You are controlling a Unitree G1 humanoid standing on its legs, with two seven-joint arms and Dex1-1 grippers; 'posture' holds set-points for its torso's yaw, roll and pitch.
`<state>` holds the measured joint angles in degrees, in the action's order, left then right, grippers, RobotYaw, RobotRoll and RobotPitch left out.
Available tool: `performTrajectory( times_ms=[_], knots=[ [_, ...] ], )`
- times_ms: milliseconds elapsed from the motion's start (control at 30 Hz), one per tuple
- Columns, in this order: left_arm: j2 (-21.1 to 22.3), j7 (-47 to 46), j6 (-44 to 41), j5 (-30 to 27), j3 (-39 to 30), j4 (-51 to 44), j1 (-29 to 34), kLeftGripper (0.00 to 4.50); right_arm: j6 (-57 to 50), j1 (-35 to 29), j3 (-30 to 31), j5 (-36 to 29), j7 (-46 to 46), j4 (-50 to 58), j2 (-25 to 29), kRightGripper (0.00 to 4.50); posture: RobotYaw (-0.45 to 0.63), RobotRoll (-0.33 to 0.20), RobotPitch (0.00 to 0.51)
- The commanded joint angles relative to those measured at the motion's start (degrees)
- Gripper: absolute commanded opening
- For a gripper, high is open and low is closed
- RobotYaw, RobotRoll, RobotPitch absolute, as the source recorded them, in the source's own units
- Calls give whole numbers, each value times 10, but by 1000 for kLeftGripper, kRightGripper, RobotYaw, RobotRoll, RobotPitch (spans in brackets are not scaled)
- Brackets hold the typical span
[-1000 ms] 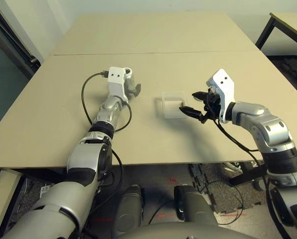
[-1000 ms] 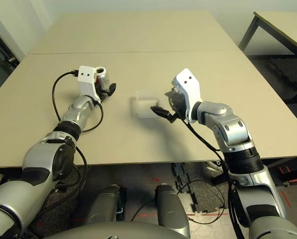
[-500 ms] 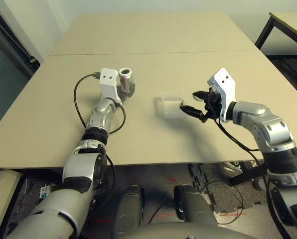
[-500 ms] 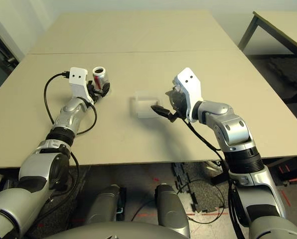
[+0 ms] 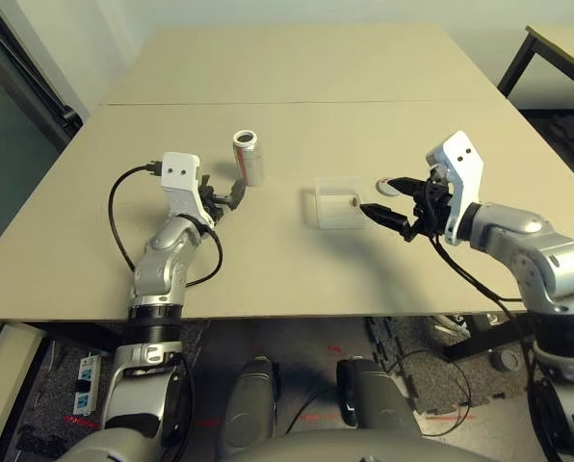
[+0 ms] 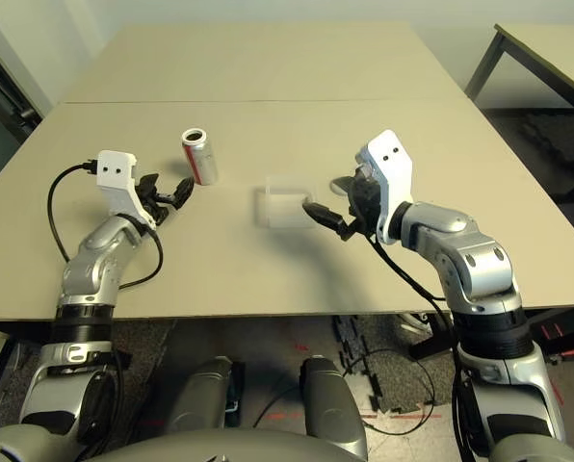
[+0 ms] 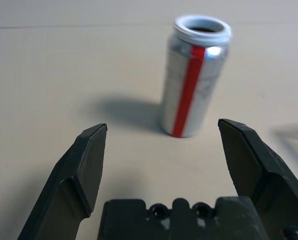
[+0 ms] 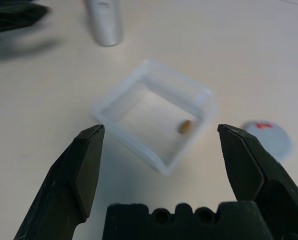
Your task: Pour the medicine from the bottle into the box.
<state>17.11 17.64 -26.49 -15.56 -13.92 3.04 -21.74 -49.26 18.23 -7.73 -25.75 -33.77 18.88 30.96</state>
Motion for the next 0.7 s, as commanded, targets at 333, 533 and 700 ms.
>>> performTrajectory(
  times_ms=[333, 533, 700],
  knots=[
    [59, -2, 31, -12, -63, 57, -10, 4465, 0, -15, -129, 26, 203, 37, -68, 4500, 18, 0, 131],
    [92, 13, 86, -10, -75, 169, -55, 4465, 3, -1, -155, 58, 290, 19, -84, 4500, 12, 0, 144],
    [110, 18, 136, -6, -80, 264, -100, 4465, 29, 16, -165, 85, 312, -34, -66, 4500, -4, 0, 154]
  ],
)
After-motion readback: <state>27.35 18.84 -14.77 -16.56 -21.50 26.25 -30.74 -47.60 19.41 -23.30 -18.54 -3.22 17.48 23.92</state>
